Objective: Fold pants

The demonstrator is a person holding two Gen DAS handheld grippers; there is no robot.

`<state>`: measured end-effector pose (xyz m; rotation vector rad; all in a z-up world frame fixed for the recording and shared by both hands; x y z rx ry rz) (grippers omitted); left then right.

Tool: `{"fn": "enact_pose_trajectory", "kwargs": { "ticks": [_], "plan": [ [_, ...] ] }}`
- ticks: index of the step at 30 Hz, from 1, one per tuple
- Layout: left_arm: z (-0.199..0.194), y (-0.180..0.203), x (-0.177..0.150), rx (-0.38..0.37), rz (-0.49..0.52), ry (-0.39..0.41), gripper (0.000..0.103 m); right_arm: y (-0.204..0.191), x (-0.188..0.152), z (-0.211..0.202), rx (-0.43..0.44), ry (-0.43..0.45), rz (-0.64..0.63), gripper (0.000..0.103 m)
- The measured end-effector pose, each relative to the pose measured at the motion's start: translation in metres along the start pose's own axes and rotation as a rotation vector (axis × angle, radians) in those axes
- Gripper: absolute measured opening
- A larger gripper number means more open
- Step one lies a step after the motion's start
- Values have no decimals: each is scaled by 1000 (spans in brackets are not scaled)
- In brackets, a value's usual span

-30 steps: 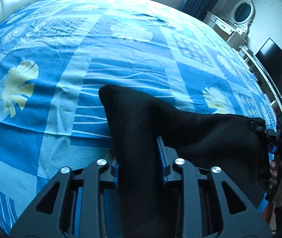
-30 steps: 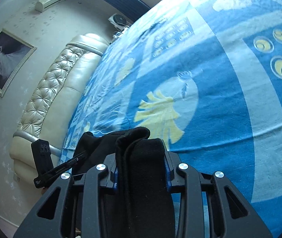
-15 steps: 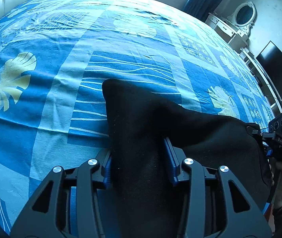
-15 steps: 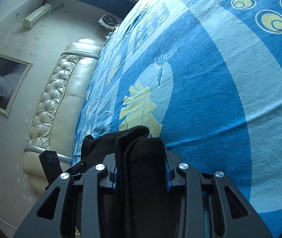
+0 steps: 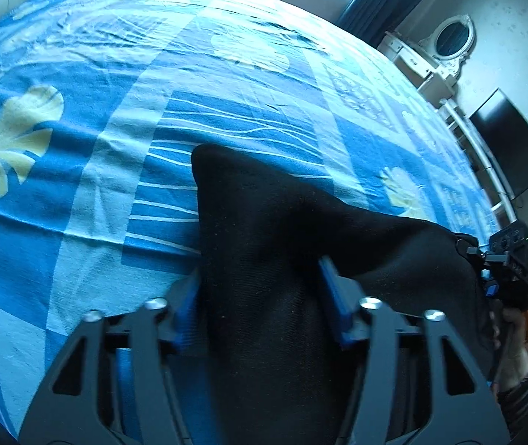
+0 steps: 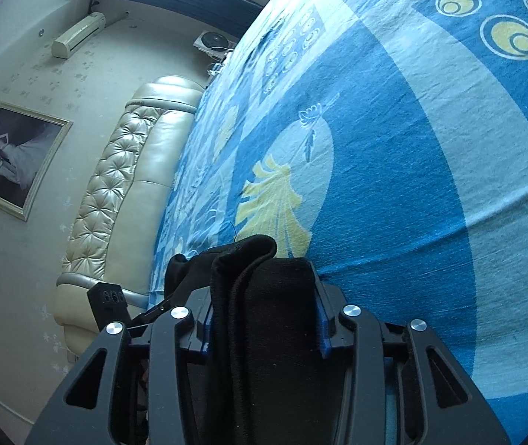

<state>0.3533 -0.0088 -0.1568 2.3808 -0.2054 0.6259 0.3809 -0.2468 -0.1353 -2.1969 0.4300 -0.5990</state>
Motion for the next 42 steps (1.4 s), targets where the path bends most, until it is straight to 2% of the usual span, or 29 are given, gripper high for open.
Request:
{"fn": "enact_pose_trajectory", "kwargs": {
  "ticks": [1, 3, 5, 7, 11, 19, 22, 27, 32, 42],
  "plan": [
    [0, 2, -1, -26, -8, -3, 83, -3, 0, -2, 20, 5, -4, 51],
    [-2, 5, -2, -45, -10, -3, 89, -11, -1, -8, 72, 15, -17, 63],
    [-6, 6, -5, -50, -10, -4, 91, -16, -2, -12, 84, 19, -26, 75],
    [-13, 6, -11, -67, -23, -2, 92, -17, -4, -15, 73, 17, -31, 78],
    [-32, 1, -23, -120, -77, 25, 92, -13, -13, -27, 56, 5, -22, 79],
    [-85, -15, -66, -219, -273, 106, 93, 9, -35, -69, 31, 30, 31, 80],
    [-97, -13, -84, -244, -308, 106, 93, 18, -51, -84, 2, 28, 39, 80],
    [-112, 3, -114, -279, -309, 97, 93, 27, -73, -104, -35, 19, 43, 81],
    [-109, 21, -134, -347, -321, 66, 93, 27, -91, -112, -42, 5, 52, 82],
    [-78, 39, -132, -397, -336, 28, 93, 0, -111, -79, -39, -50, 24, 82]
  ]
}}
Point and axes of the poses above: each gripper's, at about its wrist camera, not at the fingertips, and z roughly the way its jaws point, y to its right, x to its top, the point moved 10 cm from there along z, roughly the way its jaws point, and after that the axes turned 12 degrees about -x, right-handed, at the moved point
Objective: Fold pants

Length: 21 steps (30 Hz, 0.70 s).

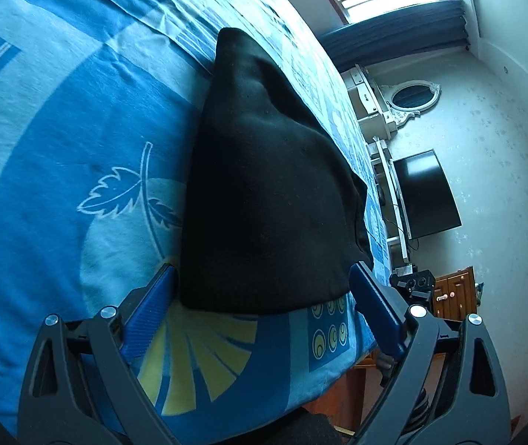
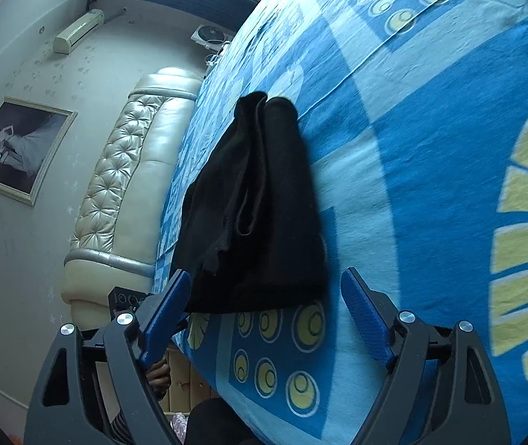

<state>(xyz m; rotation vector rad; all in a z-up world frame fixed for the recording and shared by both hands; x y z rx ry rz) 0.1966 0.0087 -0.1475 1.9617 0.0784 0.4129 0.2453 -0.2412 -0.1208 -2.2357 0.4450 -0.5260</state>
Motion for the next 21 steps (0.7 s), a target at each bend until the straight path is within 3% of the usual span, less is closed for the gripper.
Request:
{"fn": "enact_pose_trajectory", "kwargs": {
  "ticks": [11, 13, 15, 16, 17, 21],
  "plan": [
    [11, 3, 4, 7, 24, 23, 93, -12, 4, 33, -73, -15, -28, 88],
    [13, -1, 3, 48, 35, 10, 72, -15, 3, 37, -90, -24, -53, 86],
    [17, -4, 2, 95, 51, -3, 67, -16, 2, 40, -103, -24, -62, 79],
    [17, -3, 1, 104, 59, -4, 64, -15, 2, 40, -106, -23, -59, 70],
    [17, -3, 1, 114, 64, -5, 63, -13, 2, 42, -106, -29, -51, 53],
    [19, 1, 0, 150, 89, -5, 55, -10, 2, 40, -77, -19, -42, 46]
  ]
}}
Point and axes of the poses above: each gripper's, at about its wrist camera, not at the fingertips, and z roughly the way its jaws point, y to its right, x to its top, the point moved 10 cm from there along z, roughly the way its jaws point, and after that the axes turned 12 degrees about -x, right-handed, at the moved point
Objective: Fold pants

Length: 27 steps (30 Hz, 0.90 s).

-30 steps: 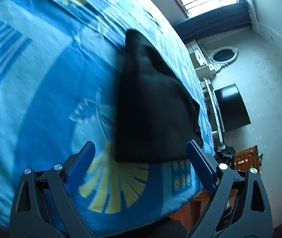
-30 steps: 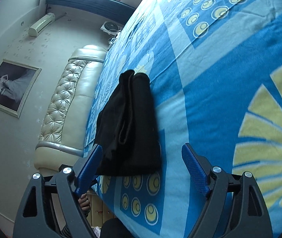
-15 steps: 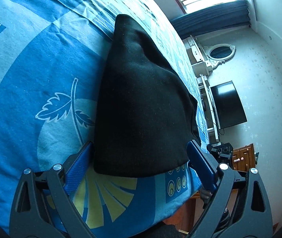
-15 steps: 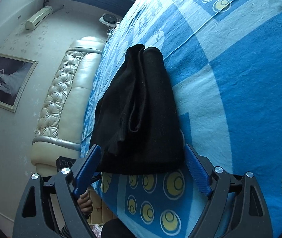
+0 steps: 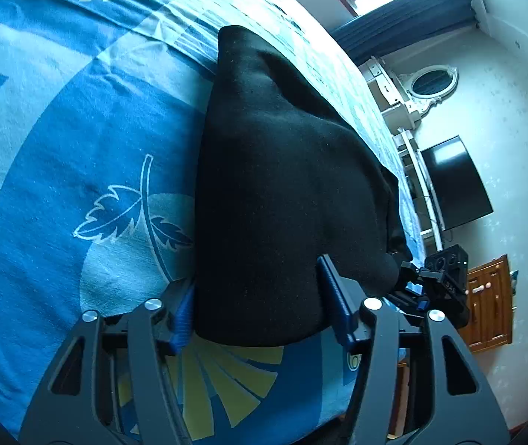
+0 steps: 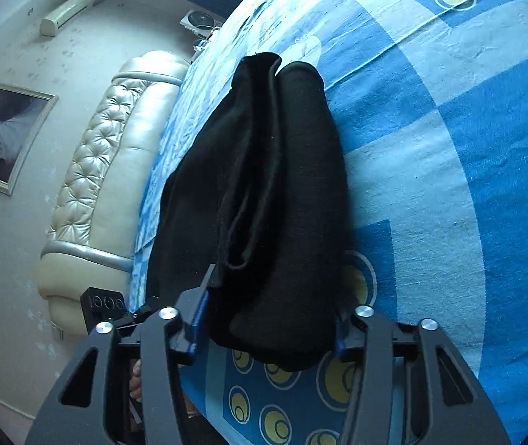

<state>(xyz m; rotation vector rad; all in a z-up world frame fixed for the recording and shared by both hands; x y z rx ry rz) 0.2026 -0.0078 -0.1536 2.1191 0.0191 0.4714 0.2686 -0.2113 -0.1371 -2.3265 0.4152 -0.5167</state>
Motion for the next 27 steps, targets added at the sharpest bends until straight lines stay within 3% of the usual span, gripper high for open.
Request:
{"fn": "enact_pose_trajectory", "kwargs": {
  "ticks": [10, 19, 27],
  "plan": [
    [-4, 10, 3, 111, 94, -12, 42, -3, -2, -17, 37, 27, -5, 36],
    [-8, 11, 2, 166, 124, -28, 41, -2, -13, -25, 61, 19, 1, 34],
    [-11, 13, -1, 170, 118, -51, 41, -6, -26, -28, 74, -10, -1, 34]
  ]
}}
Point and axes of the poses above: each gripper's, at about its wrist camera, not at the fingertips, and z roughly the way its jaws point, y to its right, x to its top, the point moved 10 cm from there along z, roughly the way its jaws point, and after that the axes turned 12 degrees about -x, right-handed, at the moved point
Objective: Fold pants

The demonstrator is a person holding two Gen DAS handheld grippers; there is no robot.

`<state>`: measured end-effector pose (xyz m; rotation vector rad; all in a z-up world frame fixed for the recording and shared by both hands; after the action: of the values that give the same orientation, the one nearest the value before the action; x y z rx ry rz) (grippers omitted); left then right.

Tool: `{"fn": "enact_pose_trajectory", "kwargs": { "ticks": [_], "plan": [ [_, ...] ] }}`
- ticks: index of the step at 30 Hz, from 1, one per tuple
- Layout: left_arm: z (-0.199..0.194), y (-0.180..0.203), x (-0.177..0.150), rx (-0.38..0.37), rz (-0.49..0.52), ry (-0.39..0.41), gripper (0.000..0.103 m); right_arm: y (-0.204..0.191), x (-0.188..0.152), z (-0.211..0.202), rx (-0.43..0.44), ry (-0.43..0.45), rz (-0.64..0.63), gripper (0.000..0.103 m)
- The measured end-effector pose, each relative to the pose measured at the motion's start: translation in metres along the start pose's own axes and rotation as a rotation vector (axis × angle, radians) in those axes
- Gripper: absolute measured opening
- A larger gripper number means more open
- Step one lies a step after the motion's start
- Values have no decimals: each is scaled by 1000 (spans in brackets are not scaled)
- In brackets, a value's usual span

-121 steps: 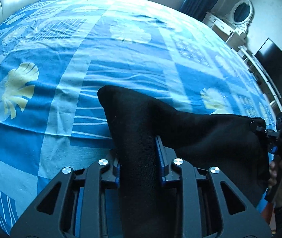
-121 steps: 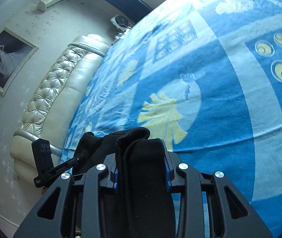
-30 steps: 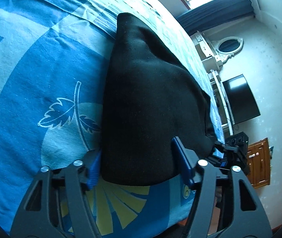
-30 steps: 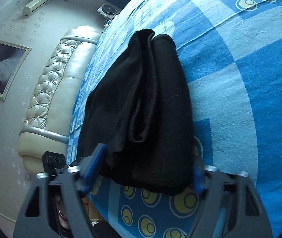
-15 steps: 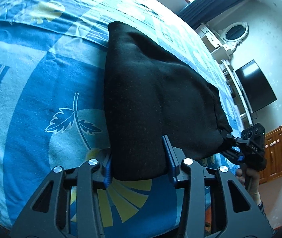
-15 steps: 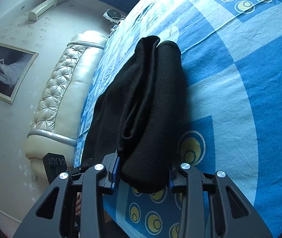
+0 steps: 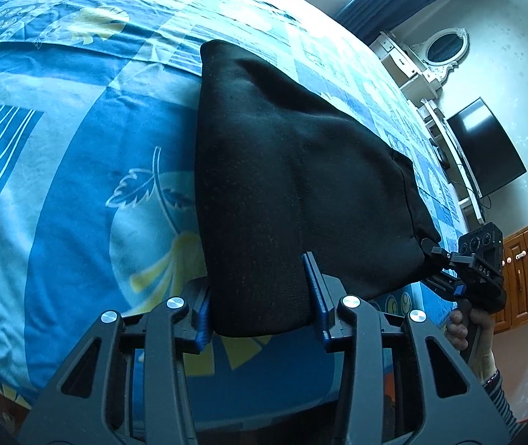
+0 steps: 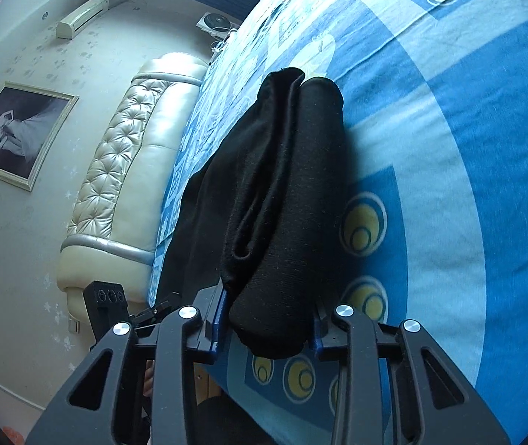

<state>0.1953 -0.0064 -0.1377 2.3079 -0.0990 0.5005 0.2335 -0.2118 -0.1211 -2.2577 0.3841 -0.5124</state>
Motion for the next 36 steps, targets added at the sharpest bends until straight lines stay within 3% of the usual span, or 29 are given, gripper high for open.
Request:
{"fn": "enact_pose_trajectory", "kwargs": {
  "ticks": [12, 27, 30, 36],
  "plan": [
    [-5, -5, -17, -15, -2, -23, 41, 5, -21, -1, 16, -35, 8, 34],
    [8, -19, -24, -49, 23, -8, 54, 19, -24, 6, 43, -34, 37, 34],
    [5, -18, -23, -56, 32, 0, 64, 20, -25, 4, 59, -36, 44, 35],
    [1, -17, -22, -49, 54, 35, 87, 15, -25, -2, 139, -18, 73, 48]
  ]
}}
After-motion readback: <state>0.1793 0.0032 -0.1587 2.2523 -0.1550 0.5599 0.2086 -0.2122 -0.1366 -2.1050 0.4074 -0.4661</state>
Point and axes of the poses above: each gripper's, at about its wrist camera, not at the fingertips, and z roughly the way its jaws point, y to its right, x to its top, the point moved 10 cm from there along z, roughly the way its jaws point, and after that the axes turned 12 degrees about -x, right-handed, at the moved point
